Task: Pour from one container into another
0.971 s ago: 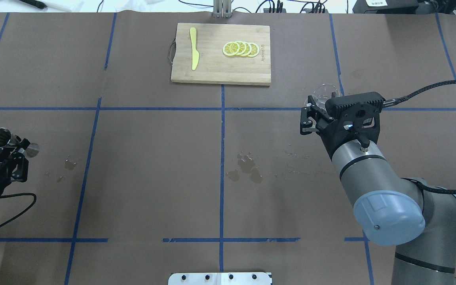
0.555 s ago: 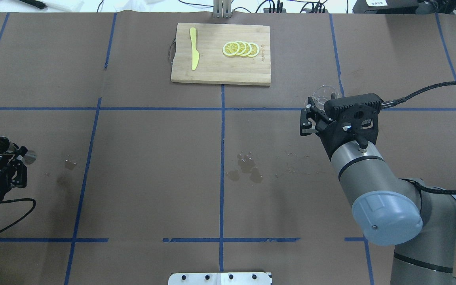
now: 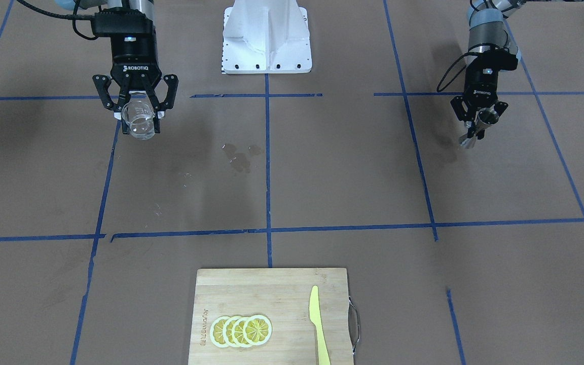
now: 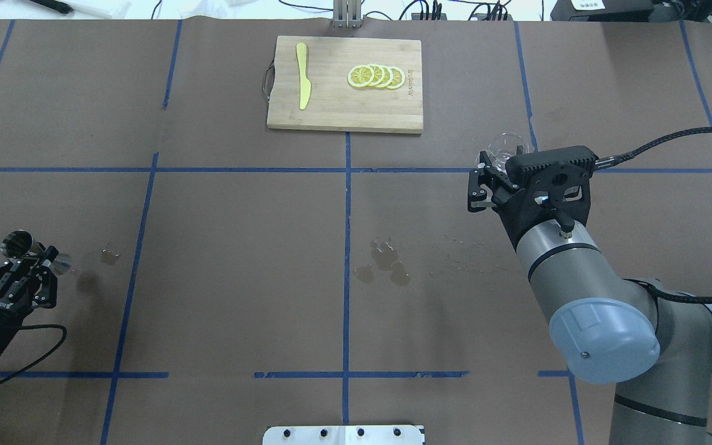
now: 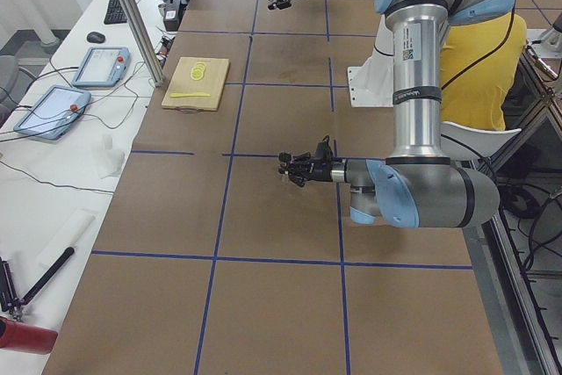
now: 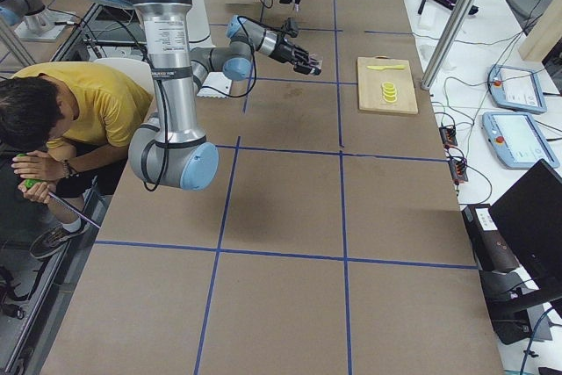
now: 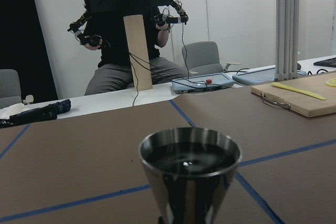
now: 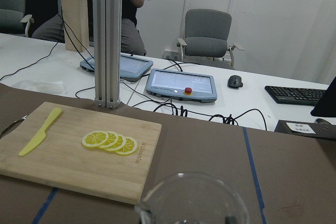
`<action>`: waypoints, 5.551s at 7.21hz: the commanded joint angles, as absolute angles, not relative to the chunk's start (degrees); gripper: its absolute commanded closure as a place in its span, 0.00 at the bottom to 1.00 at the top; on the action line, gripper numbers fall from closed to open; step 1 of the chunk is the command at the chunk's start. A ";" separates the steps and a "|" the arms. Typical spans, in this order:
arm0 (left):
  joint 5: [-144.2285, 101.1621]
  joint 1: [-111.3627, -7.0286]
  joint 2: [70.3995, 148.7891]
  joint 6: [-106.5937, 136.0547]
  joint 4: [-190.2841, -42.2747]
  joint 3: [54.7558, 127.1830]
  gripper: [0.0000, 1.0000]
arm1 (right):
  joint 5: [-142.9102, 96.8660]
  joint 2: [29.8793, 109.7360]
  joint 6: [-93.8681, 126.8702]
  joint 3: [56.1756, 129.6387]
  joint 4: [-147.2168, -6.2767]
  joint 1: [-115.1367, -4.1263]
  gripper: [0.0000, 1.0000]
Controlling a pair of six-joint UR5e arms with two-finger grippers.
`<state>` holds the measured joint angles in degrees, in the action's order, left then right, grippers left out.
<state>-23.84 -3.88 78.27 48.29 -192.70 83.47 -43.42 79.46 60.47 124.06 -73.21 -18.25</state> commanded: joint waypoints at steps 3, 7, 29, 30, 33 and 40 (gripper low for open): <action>-20.21 0.70 79.01 53.53 -193.36 82.09 1.00 | -43.50 79.45 60.64 123.49 -73.30 -18.19 1.00; -20.65 1.05 79.10 46.32 -192.83 85.08 1.00 | -43.51 79.45 60.64 123.40 -73.30 -18.19 1.00; -25.84 1.49 79.45 47.46 -192.57 83.50 0.86 | -43.51 79.28 60.56 123.75 -73.30 -18.19 1.00; -26.36 1.49 79.45 47.46 -192.57 83.50 0.82 | -43.51 79.19 60.56 123.75 -73.30 -18.19 1.00; -26.54 1.49 79.45 46.94 -192.57 83.58 0.00 | -43.68 79.01 60.56 123.92 -73.30 -18.19 1.00; -26.11 1.41 78.76 46.50 -193.01 87.00 0.00 | -43.68 78.84 60.56 124.63 -73.30 -18.19 1.00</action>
